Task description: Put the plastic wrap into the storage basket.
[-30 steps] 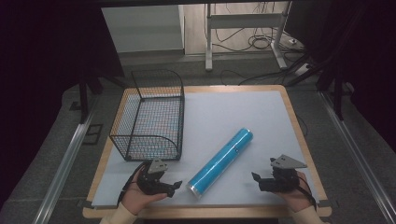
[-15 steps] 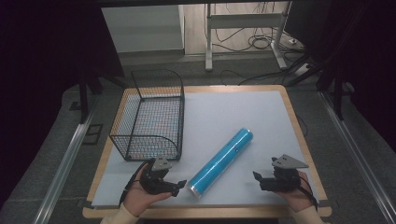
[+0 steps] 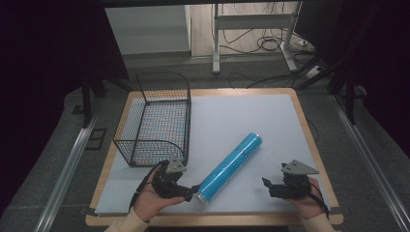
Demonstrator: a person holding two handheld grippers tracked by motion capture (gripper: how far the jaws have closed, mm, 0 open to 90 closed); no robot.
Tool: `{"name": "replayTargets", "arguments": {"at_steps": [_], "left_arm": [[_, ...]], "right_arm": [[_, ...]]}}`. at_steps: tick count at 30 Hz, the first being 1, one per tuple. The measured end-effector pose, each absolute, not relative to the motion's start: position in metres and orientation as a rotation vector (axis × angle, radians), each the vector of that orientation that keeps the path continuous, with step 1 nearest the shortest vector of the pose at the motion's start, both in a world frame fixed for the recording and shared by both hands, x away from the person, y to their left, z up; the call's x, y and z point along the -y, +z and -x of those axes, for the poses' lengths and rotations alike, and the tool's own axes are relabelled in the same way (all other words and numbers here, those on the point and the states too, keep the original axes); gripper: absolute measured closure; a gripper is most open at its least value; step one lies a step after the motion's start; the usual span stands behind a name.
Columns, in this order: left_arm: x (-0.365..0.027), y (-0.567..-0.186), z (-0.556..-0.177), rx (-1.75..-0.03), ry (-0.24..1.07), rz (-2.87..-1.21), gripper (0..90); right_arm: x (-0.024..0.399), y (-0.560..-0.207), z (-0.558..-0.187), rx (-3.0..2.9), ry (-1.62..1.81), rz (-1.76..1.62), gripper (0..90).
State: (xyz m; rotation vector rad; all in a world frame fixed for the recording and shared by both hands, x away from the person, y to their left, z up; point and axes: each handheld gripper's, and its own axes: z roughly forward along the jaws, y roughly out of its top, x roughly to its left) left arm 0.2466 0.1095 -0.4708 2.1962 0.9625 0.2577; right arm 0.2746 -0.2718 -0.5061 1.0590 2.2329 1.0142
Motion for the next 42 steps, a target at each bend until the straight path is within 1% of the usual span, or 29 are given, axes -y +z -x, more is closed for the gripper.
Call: {"name": "replayTargets", "arguments": {"at_steps": [9,21,27,42], "left_arm": [[-0.094,-0.461,-0.257,-0.958,0.281,-2.210,16.1],[-0.074,-0.452,-0.267,-0.924,0.248,-2.238,15.3],[-0.064,-0.448,-0.273,-0.912,0.252,-2.252,15.1],[-0.047,-0.451,-0.290,-0.915,0.219,-2.273,14.9]], "right_arm": [[0.273,-0.505,-0.274,-2.229,1.014,-1.053,11.5],[0.273,-0.506,-0.274,-2.229,1.008,-1.049,11.5],[0.272,-0.506,-0.274,-2.231,1.003,-1.039,11.6],[0.273,-0.506,-0.275,-2.229,1.004,-1.044,11.6]]}}
